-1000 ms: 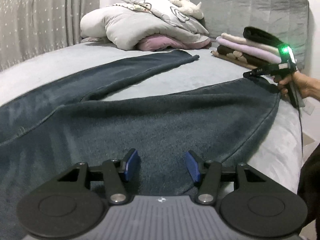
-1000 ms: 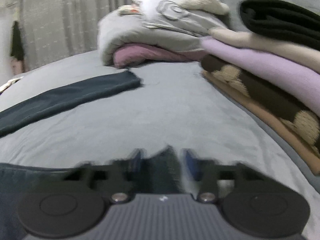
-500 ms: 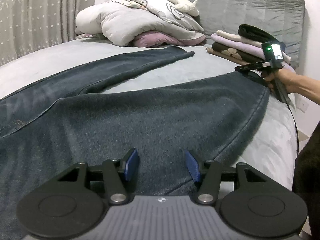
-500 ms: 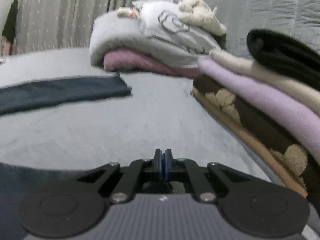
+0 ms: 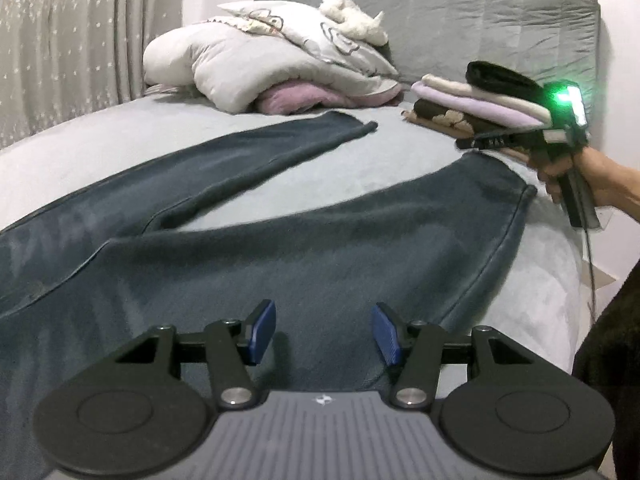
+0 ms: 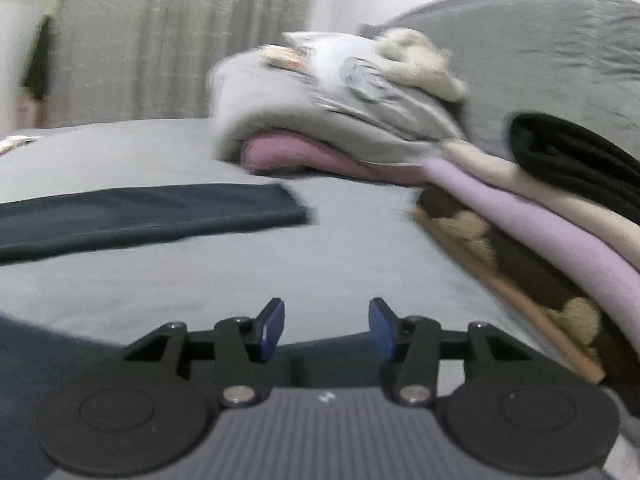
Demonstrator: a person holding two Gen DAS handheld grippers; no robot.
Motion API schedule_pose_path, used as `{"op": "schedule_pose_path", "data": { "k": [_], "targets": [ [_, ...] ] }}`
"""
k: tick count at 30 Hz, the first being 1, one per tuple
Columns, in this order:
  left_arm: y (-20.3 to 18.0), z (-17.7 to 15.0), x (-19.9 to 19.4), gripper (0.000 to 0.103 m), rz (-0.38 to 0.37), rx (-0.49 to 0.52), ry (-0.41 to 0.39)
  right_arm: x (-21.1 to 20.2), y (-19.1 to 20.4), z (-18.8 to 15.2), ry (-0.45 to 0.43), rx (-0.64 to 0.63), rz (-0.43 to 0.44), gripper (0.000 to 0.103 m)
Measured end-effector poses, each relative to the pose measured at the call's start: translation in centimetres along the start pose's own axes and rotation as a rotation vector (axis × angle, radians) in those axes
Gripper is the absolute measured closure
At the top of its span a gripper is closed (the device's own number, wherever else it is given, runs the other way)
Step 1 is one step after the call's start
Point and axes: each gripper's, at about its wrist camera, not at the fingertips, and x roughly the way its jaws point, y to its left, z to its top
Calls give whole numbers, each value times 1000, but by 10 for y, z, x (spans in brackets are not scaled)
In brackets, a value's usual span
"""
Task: Fold clothes
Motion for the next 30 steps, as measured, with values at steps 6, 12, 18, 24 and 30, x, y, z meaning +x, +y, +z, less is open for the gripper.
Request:
{"op": "schedule_pose_path", "data": {
  "k": [6,12,18,24,30],
  "targets": [
    [0,-10,4,51,-19,-4,34,-20,53,-30,74,-4,220,48],
    [3,-38,-17,51,-62,-34,13,-37,63,-64,53,-81,184,43],
    [0,-31,-31,51,-69,-8,35,-54,66,-66,26,-90,149,37],
    [4,2,-23,51,-46,-57,-72,-66,103,-41,-41,-105,269,37],
    [7,41,15,51,-39,-96,-92,-54,139,-40,-8,-125,365,38]
  ]
}}
